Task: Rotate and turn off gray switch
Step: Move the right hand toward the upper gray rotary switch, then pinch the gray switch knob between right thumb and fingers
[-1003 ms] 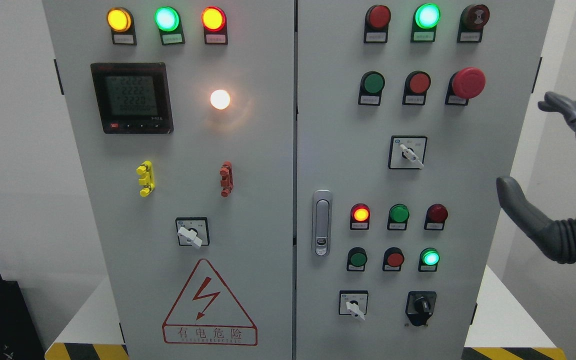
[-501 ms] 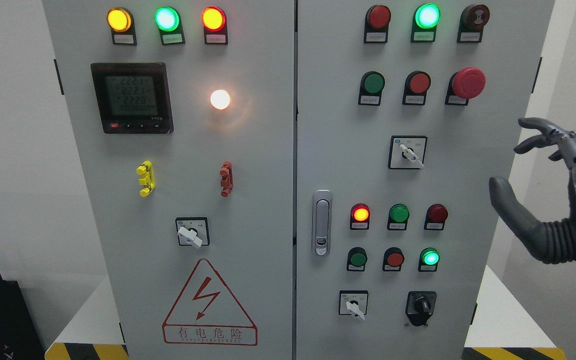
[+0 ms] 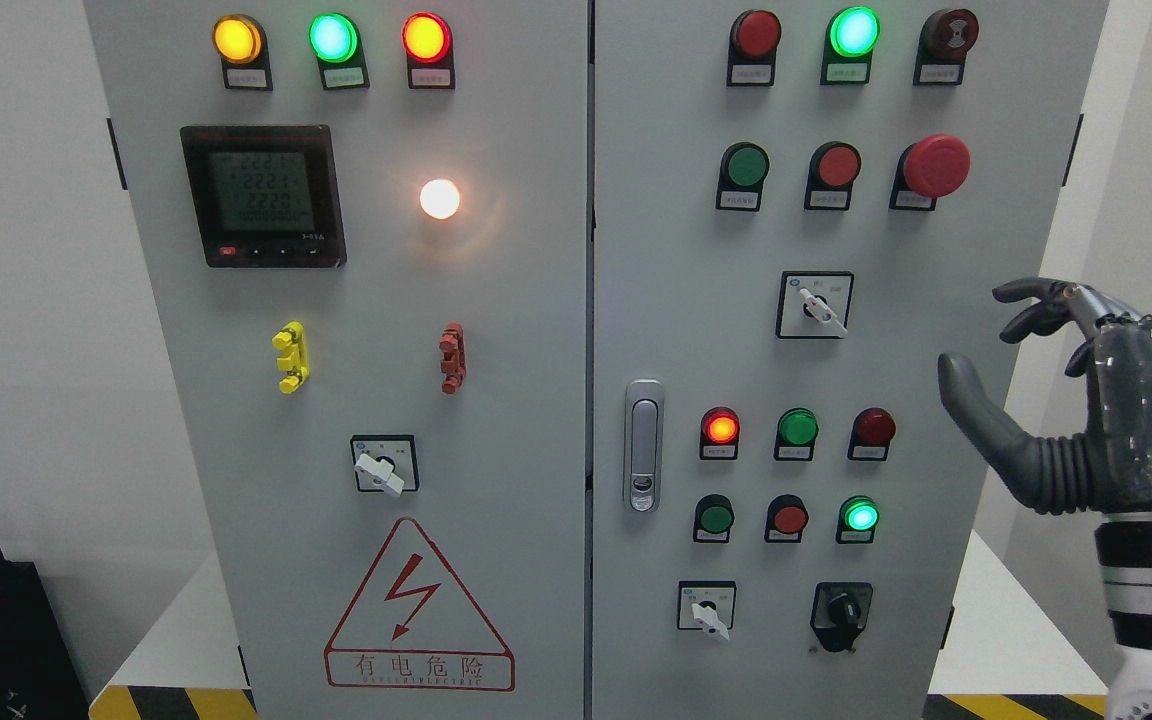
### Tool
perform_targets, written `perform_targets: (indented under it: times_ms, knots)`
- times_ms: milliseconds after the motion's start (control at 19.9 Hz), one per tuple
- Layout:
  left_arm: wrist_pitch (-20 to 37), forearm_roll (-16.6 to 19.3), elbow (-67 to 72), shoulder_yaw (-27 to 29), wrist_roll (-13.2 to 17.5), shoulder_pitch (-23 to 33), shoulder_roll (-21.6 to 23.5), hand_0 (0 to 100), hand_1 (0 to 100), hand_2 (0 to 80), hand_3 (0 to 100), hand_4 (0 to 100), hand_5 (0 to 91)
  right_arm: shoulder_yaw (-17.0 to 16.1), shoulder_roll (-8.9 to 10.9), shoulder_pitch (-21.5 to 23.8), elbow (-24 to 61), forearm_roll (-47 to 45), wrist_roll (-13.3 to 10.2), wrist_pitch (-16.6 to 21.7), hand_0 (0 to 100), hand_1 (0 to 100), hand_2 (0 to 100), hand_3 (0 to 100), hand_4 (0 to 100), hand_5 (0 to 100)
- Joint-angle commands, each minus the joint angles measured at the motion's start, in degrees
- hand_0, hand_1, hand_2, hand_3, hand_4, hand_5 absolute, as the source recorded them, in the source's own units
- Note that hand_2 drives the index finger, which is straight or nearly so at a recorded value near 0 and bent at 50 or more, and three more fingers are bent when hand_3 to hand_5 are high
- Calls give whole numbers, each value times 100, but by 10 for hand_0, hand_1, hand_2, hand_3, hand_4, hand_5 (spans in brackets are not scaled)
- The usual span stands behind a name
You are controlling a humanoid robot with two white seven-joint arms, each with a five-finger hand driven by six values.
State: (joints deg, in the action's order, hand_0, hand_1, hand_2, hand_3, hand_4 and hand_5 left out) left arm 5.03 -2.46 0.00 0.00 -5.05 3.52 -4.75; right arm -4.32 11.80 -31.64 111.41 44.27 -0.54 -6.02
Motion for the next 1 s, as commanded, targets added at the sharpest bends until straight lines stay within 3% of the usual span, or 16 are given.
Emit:
perform_targets:
  times_ms: [0,201,351,602,752,953]
  knots:
    - [-3,0,79,-9,-31,0,0,120,389,0,0,0,0,388,-784,-246,-216,423,-7,-224,148,343,452,708,719,848]
    - [-3,0,79,-9,-31,0,0,120,389,0,0,0,0,388,-1030,-246,-251,626,-16,-233,131,351,450,799,786,931]
    - [-3,0,79,-9,-22,0,0,120,389,0,0,0,0,545,-1083,-238,-243,635,-42,-225,130,355,445,857,819,952]
    - [-3,0,79,-9,-22,0,0,120,389,0,0,0,0,634,-1241,-238,-234,792,-156,-242,128,364,470,873,830,957]
    - [-3,0,88,-9,-31,0,0,120,389,0,0,0,0,713,-1522,-246,-260,1135,-157,-260,129,363,501,872,832,959]
    - [-3,0,79,-9,-22,0,0,120,389,0,0,0,0,740,-1558,-343,-269,1162,-165,-628,130,366,529,877,840,966]
